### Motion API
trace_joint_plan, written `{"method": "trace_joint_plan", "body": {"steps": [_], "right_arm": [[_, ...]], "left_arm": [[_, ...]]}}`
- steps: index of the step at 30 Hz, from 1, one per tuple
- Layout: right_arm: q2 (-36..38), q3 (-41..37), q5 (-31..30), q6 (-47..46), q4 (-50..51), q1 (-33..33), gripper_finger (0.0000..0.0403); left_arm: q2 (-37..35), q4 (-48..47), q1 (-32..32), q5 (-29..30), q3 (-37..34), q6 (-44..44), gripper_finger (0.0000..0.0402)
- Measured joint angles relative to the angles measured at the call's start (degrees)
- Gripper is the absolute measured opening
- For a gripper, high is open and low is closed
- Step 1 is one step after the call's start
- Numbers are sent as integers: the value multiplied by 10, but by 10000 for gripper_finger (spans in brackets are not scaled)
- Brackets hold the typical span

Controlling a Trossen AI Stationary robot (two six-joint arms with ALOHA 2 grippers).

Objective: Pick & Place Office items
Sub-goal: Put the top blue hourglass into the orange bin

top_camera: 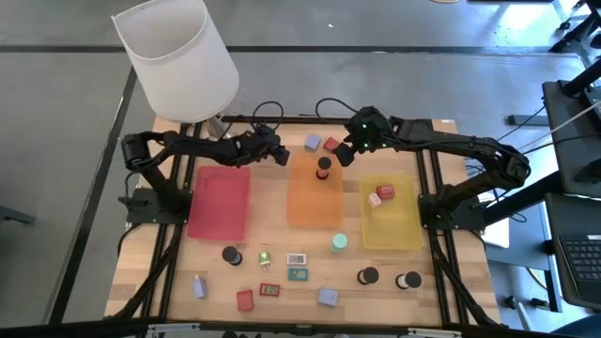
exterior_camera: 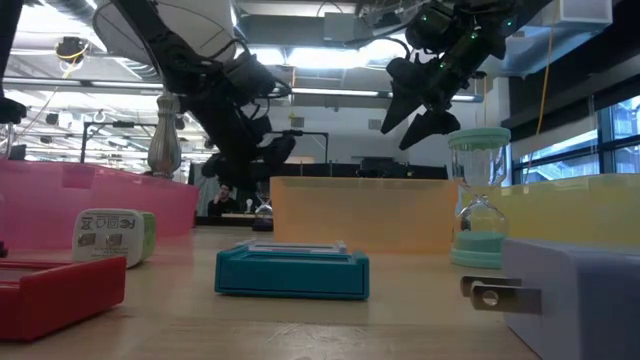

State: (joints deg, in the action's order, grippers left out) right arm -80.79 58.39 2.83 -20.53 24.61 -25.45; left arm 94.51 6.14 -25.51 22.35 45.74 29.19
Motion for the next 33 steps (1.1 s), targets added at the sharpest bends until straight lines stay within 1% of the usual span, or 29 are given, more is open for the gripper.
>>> {"method": "trace_joint_plan", "body": {"steps": [3, 8, 16, 21, 24, 26, 30, 33], "right_arm": [[0, 0, 1, 0, 1, 0, 320], [0, 0, 2, 0, 1, 0, 320], [0, 0, 2, 0, 2, 0, 320], [0, 0, 2, 1, 2, 0, 320], [0, 0, 2, 1, 2, 0, 320], [0, 0, 2, 1, 3, 0, 320], [0, 0, 2, 1, 3, 0, 320], [0, 0, -2, 1, 3, 0, 320]], "left_arm": [[5, 16, 4, 6, 0, 0, 282], [4, 31, 7, 30, 0, -27, 256], [4, 31, 10, 32, 0, -34, 207], [3, 31, 14, 36, 0, -34, 206], [-4, 34, 15, 47, 0, -40, 211], [-18, 36, 15, 51, 0, -45, 212], [-60, 42, 19, 39, 0, -47, 207], [-95, 47, 37, 27, 0, -49, 207]]}}
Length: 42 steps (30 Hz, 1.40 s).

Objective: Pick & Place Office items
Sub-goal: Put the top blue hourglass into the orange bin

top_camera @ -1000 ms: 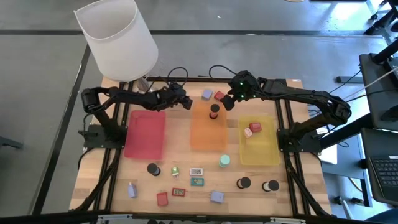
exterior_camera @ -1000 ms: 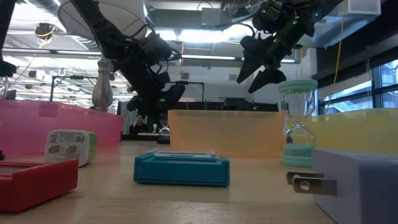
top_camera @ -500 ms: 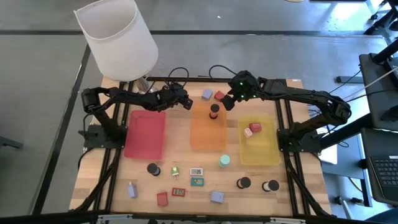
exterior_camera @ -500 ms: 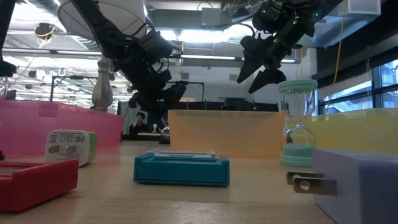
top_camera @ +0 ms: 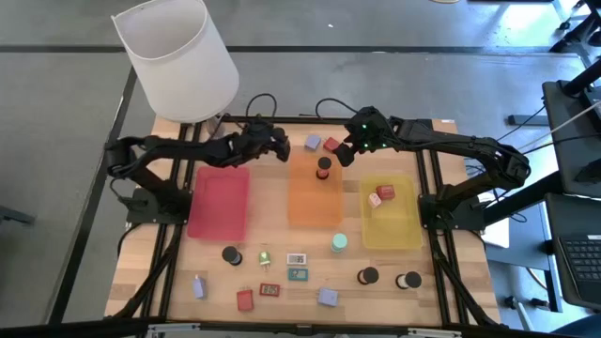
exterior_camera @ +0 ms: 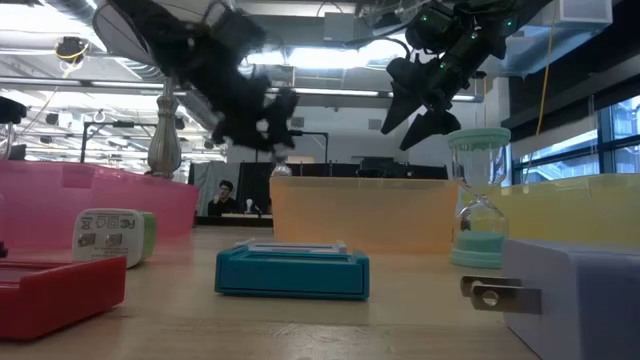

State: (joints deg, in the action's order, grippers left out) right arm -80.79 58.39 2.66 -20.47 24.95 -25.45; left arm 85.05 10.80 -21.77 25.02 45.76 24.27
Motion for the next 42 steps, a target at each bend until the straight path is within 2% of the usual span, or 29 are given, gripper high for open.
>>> {"method": "trace_joint_plan", "body": {"steps": [8, 14, 18, 21, 24, 28, 35, 42], "right_arm": [[0, 0, -7, 0, 0, 0, 320], [0, 0, -7, 4, 0, -1, 320], [2, 0, 12, 30, 4, -9, 320], [12, 0, 43, 47, 20, -19, 320], [30, 0, 65, 50, 53, -31, 320], [54, 0, 65, 60, 96, -47, 320], [87, 0, 45, 73, 128, -61, 320], [94, 0, 39, 85, 129, -62, 320]], "left_arm": [[-31, 52, 97, -7, 0, -65, 207], [-12, 72, 125, 25, 1, -51, 207], [24, 72, 127, 16, 29, 1, 207], [67, 23, 140, 22, 89, -1, 207], [105, -99, 150, 51, 167, 1, 207], [146, -233, 155, 68, 251, 33, 207], [202, -244, 155, 56, 278, 89, 207], [227, -242, 157, 93, 278, 114, 211]]}}
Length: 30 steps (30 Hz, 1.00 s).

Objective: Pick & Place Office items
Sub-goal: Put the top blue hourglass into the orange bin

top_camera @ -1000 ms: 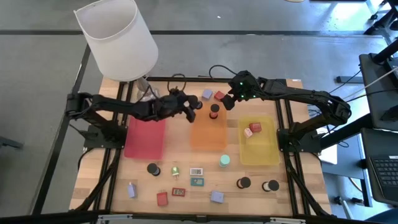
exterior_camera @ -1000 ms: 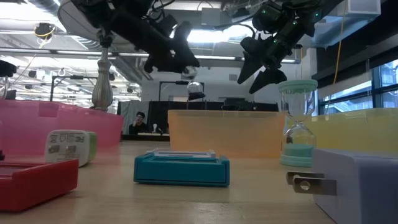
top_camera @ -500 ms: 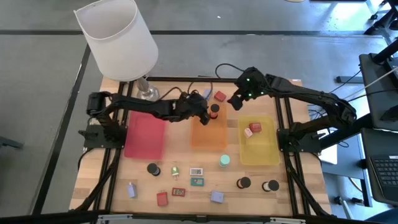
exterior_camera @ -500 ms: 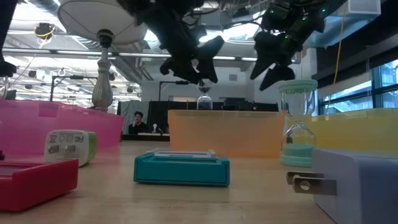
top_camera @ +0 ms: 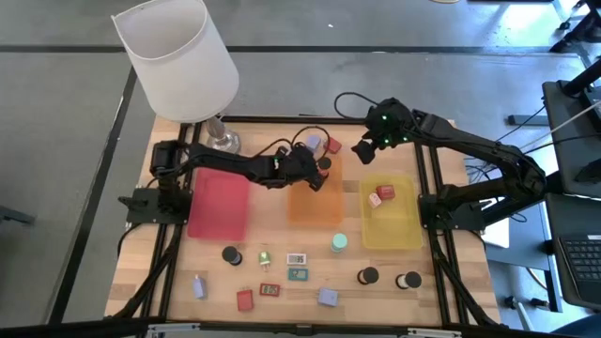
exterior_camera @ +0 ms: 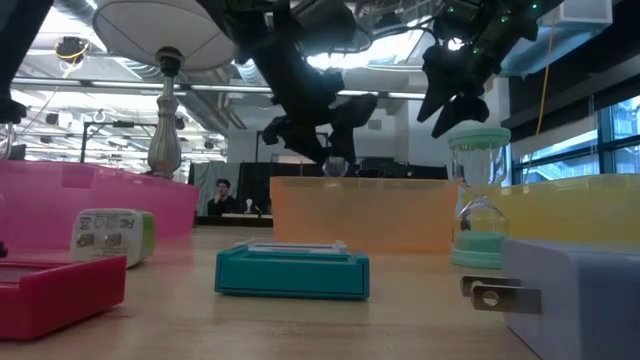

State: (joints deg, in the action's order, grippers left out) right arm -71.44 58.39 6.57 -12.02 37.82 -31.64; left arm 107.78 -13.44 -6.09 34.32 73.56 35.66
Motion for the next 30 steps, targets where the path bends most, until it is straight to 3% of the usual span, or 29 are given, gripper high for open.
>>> {"method": "trace_joint_plan", "body": {"steps": [16, 25, 30], "right_arm": [[0, 0, -2, 5, 0, 0, 320], [0, 0, -1, -8, 0, 0, 320], [0, 0, -2, -10, -1, 0, 321]], "left_arm": [[30, 4, -6, -17, 0, 17, 215], [30, 4, -13, -43, 0, 15, 260], [10, -8, -15, -70, 0, -33, 273]]}}
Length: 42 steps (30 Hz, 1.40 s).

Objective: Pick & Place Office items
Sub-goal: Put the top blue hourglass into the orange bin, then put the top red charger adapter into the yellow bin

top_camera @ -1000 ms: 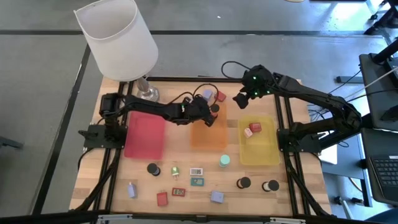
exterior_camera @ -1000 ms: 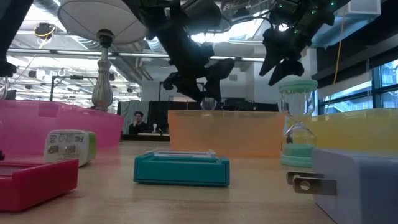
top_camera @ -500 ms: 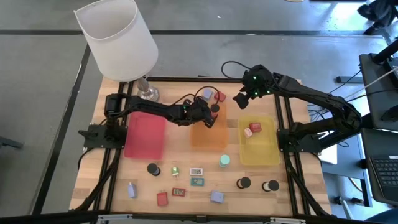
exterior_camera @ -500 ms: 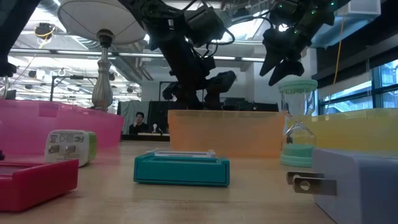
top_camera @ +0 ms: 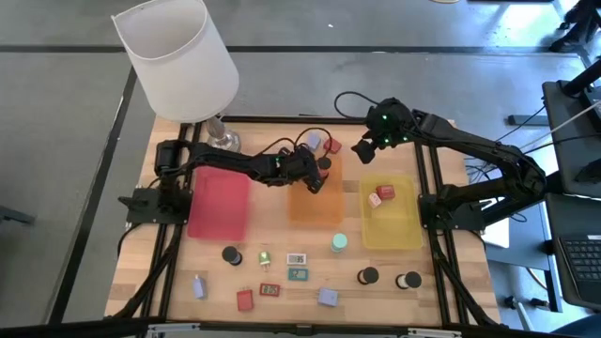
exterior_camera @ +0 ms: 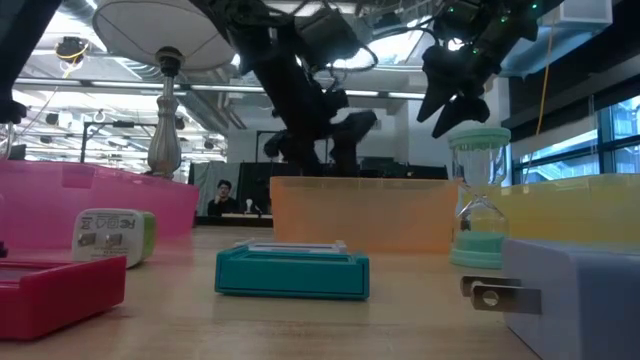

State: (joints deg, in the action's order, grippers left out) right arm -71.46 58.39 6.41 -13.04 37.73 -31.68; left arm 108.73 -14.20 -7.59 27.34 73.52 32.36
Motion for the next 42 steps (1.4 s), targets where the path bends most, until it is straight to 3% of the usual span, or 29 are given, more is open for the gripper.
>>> {"method": "trace_joint_plan", "body": {"steps": [3, 8, 12, 19, 26, 35, 42], "right_arm": [[0, 0, -31, -18, -12, 0, 321], [-21, 0, -100, -75, -47, 0, 321], [-73, 0, -99, -123, -69, 0, 321], [-166, 0, -85, -103, -141, -1, 323], [-223, 0, -85, -108, -175, -13, 358], [-266, 0, -70, -73, -255, -6, 374], [-266, 0, -73, -42, -264, -13, 373]], "left_arm": [[-33, 1, -5, -34, 2, -6, 273], [-108, -8, -24, -37, 2, -6, 272], [-178, -24, -44, -35, 2, -12, 274], [-296, -58, -69, -31, 3, -76, 271], [-390, -94, -72, -22, 3, -123, 274], [-457, -87, -72, -13, 3, -214, 274], [-479, -51, -72, -2, 3, -227, 271]]}}
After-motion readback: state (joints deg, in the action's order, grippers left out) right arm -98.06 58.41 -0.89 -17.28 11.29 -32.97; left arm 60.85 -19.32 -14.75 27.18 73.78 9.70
